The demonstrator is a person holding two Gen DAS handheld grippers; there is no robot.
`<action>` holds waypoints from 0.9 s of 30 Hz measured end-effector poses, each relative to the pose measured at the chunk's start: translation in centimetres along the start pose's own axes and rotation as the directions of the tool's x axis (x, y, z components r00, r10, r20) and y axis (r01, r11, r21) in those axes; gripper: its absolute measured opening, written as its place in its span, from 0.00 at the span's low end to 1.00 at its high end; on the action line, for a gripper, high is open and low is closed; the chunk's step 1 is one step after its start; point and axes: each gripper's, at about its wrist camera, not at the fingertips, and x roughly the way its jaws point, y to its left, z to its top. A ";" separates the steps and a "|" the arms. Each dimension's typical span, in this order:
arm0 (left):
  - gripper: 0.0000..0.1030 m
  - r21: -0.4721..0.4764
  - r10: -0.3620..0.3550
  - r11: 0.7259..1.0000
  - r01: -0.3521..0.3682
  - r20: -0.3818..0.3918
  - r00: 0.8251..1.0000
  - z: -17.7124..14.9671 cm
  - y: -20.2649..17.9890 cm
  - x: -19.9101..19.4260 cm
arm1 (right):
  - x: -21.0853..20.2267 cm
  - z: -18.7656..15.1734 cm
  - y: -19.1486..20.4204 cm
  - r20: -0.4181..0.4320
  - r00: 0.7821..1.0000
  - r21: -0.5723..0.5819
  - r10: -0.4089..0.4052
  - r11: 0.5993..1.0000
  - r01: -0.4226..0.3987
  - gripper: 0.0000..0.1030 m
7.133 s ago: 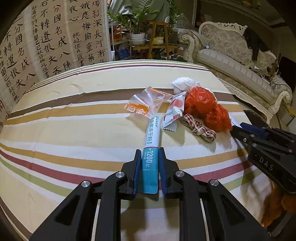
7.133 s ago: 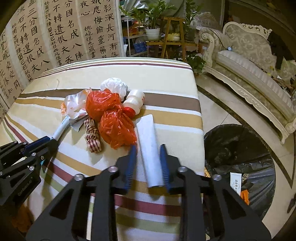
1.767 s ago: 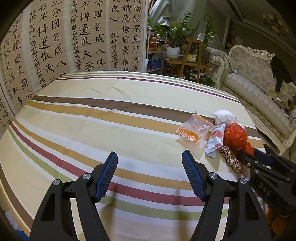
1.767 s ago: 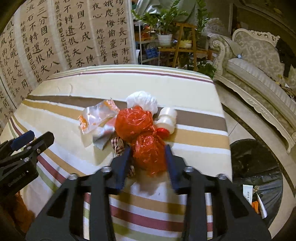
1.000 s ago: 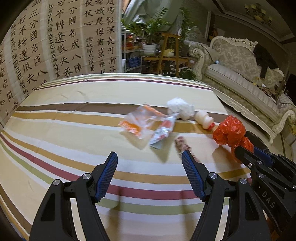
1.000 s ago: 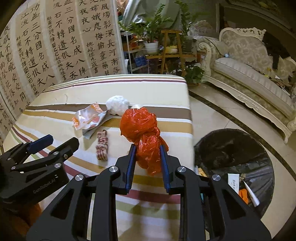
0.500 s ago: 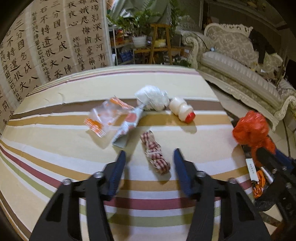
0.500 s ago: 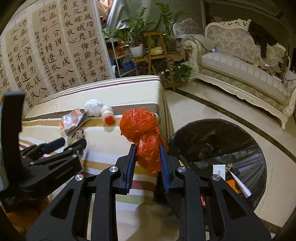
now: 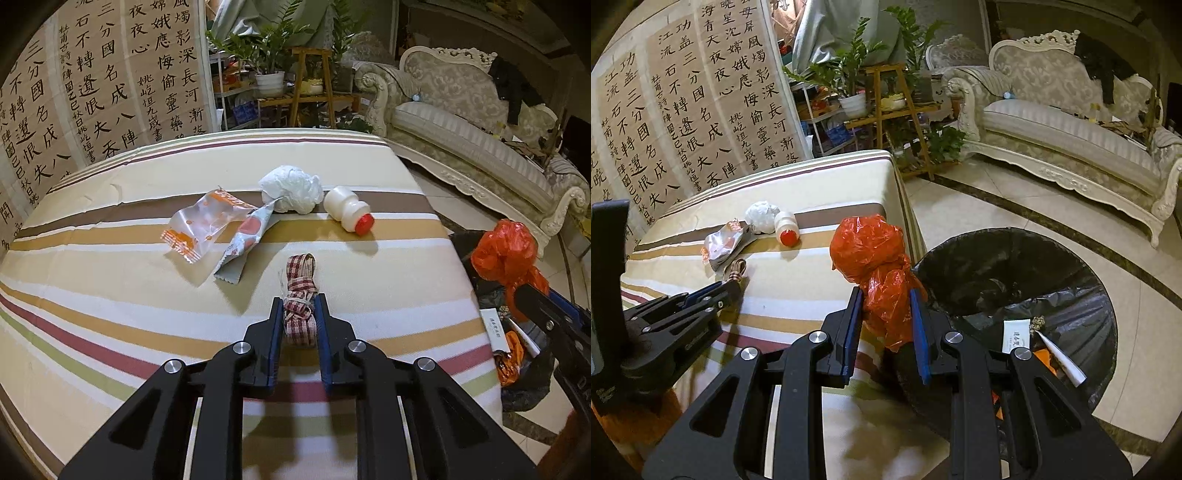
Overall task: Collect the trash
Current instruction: 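Carry the red bag and checked ribbon over the trash bin and open both tools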
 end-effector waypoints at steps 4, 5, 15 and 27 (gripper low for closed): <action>0.17 0.018 -0.016 1.000 0.015 0.033 0.999 -0.3 -0.7 -1.4 | -0.4 -0.1 -0.5 0.006 1.000 0.007 -0.008 1.000 0.008 0.24; 0.17 0.023 -0.020 1.000 0.019 0.040 0.999 -0.3 -0.9 -1.7 | -0.5 -0.2 -0.7 0.008 1.000 0.010 -0.012 1.000 0.012 0.24; 0.18 0.084 -0.082 0.994 0.075 0.094 0.992 -0.7 -3.7 -3.8 | -2.1 -0.9 -2.6 0.033 0.997 0.048 -0.071 0.996 0.070 0.24; 0.18 0.192 -0.168 0.970 0.147 0.098 0.981 -0.5 -8.9 -3.6 | -3.4 -1.5 -6.8 0.046 0.980 0.111 -0.194 0.976 0.188 0.24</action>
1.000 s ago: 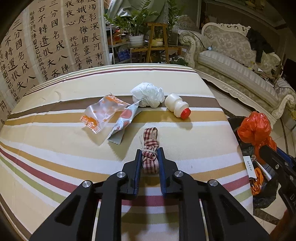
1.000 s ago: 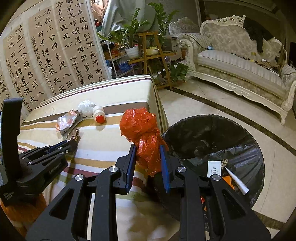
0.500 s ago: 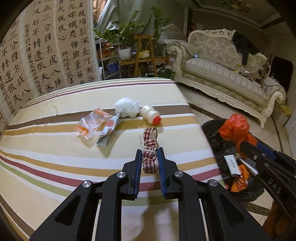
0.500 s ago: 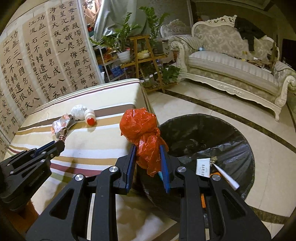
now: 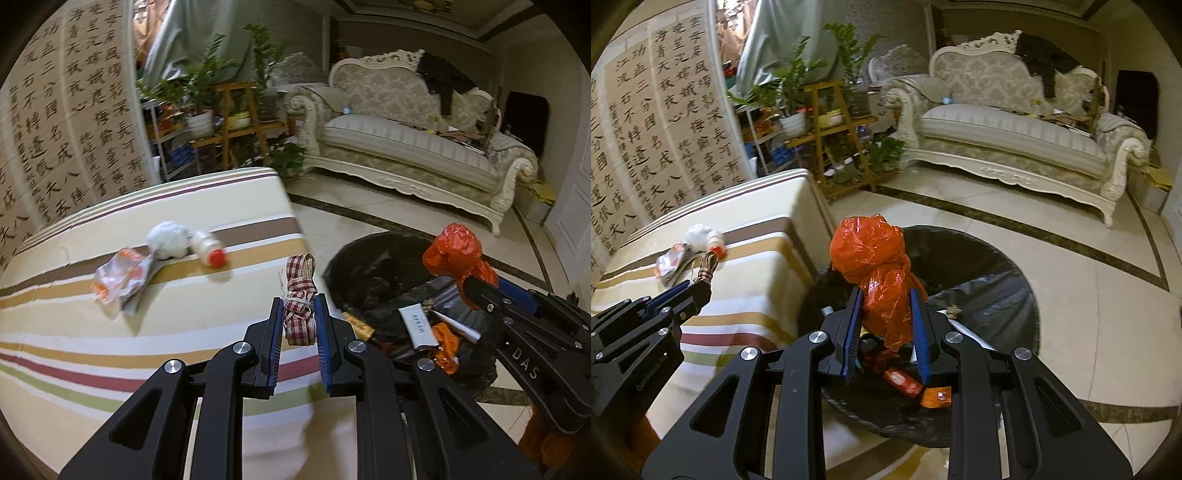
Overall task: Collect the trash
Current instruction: 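Carry the red bag and checked ribbon over the trash bin and open both tools, then grasp the clear orange-printed wrapper with the left tool while the right tool grasps the white red-capped bottle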
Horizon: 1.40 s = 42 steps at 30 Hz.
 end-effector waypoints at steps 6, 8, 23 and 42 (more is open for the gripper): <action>0.18 0.043 -0.015 0.999 0.015 -0.007 1.000 0.5 -2.1 1.2 | 0.5 0.0 -1.7 0.002 0.999 0.025 -0.047 0.999 0.047 0.24; 0.18 0.053 -0.019 0.998 0.019 -0.011 1.000 0.6 -2.7 1.6 | 0.6 0.1 -2.2 0.002 0.998 0.031 -0.058 0.998 0.057 0.24; 0.40 0.124 -0.025 0.992 0.029 -0.031 0.999 1.4 -5.4 3.5 | 2.2 -0.1 -4.3 -0.019 0.996 0.075 -0.086 0.993 0.087 0.34; 0.71 0.090 0.013 0.996 -0.014 0.009 1.000 1.6 -4.0 2.4 | 1.4 0.2 -4.5 0.001 0.995 0.087 -0.103 0.991 0.102 0.55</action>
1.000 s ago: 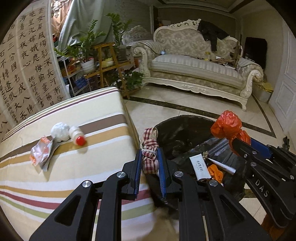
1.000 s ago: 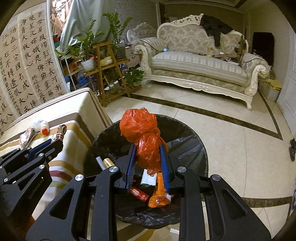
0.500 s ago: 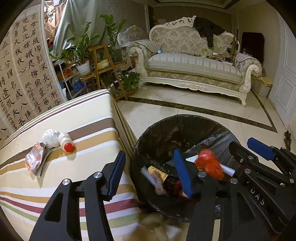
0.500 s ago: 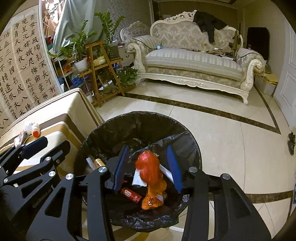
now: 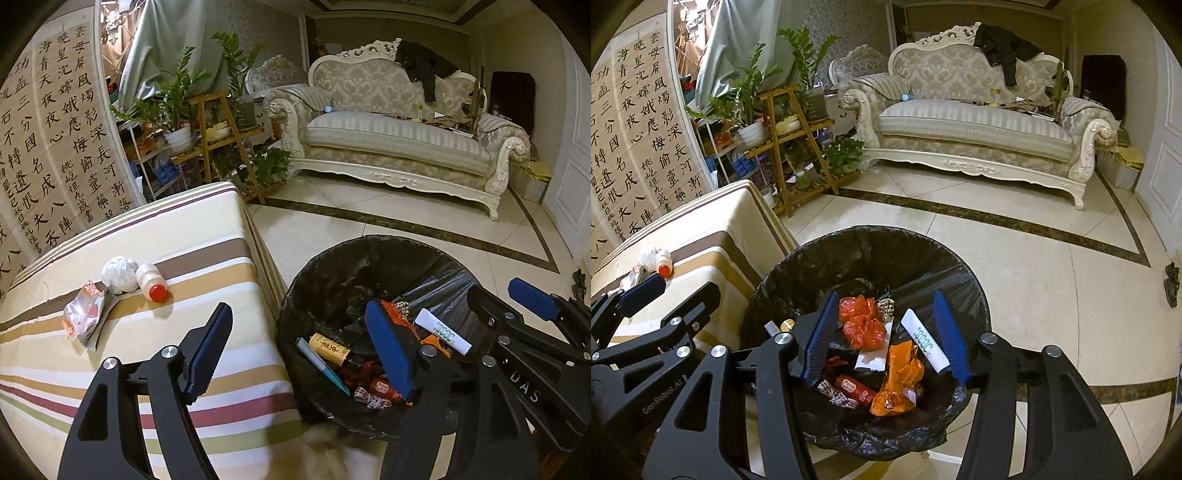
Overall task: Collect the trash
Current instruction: 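Grasp the clear orange-printed wrapper with the left tool while the right tool grasps the white red-capped bottle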
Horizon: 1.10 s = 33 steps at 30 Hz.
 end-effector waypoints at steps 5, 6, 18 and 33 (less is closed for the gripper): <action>0.72 -0.009 0.021 1.000 -0.021 0.005 1.000 -0.1 0.6 -0.2 | -0.1 0.1 0.2 0.002 1.000 -0.008 0.004 1.000 -0.004 0.56; 0.72 -0.013 0.025 1.000 -0.024 0.004 1.000 -0.2 0.8 -0.3 | -0.2 0.1 0.4 0.002 1.000 -0.011 0.005 1.000 -0.005 0.56; 0.72 -0.074 0.076 0.994 -0.076 0.002 0.997 -1.1 5.1 -1.4 | -0.2 0.2 4.5 -0.013 0.998 -0.071 0.059 0.996 -0.060 0.56; 0.72 -0.218 0.226 0.948 -0.231 -0.049 0.973 -3.2 16.5 -2.7 | 0.2 0.0 11.7 -0.053 0.986 -0.187 0.160 0.968 -0.167 0.56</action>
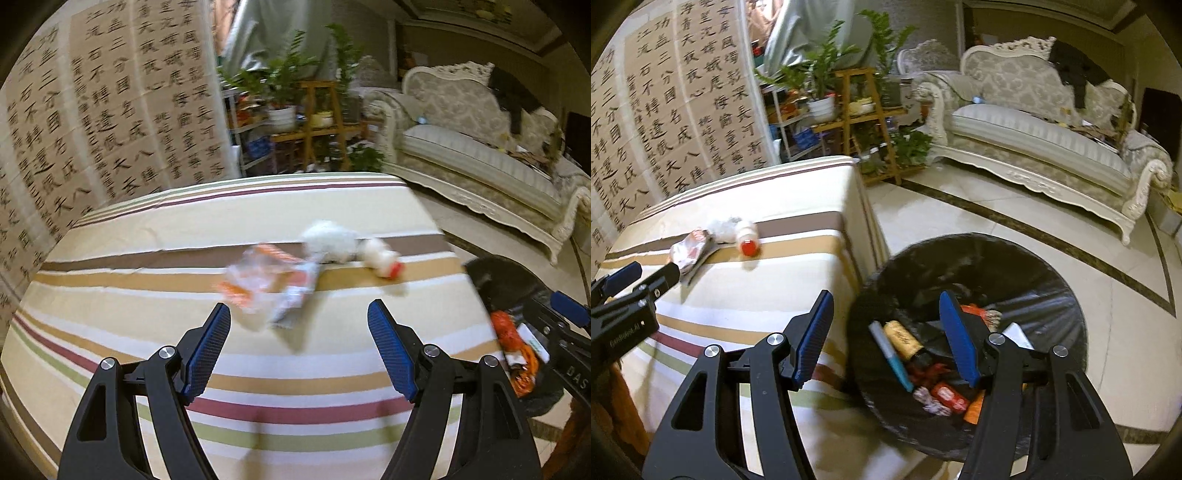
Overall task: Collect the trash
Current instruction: 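Grasp the clear orange-printed wrapper with the left tool while the right tool grasps the white red-capped bottle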
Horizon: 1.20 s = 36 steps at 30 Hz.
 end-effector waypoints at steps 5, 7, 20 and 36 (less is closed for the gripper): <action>0.72 -0.055 0.046 0.997 -0.046 -0.006 0.999 0.8 3.6 1.0 | 0.5 0.6 2.5 -0.005 0.999 -0.041 0.032 0.999 -0.032 0.56; 0.72 -0.063 0.054 0.996 -0.055 -0.016 0.998 1.2 4.6 1.7 | 0.8 1.0 3.2 -0.008 0.999 -0.053 0.042 0.998 -0.042 0.56; 0.72 -0.013 -0.008 1.000 0.007 -0.116 0.993 1.7 5.3 6.2 | 4.4 3.9 7.1 -0.048 0.994 -0.092 0.101 0.990 -0.105 0.56; 0.13 0.004 -0.118 0.993 0.120 -0.144 0.982 1.5 5.5 7.2 | 6.6 4.9 10.5 -0.085 0.986 -0.145 0.142 0.978 -0.153 0.56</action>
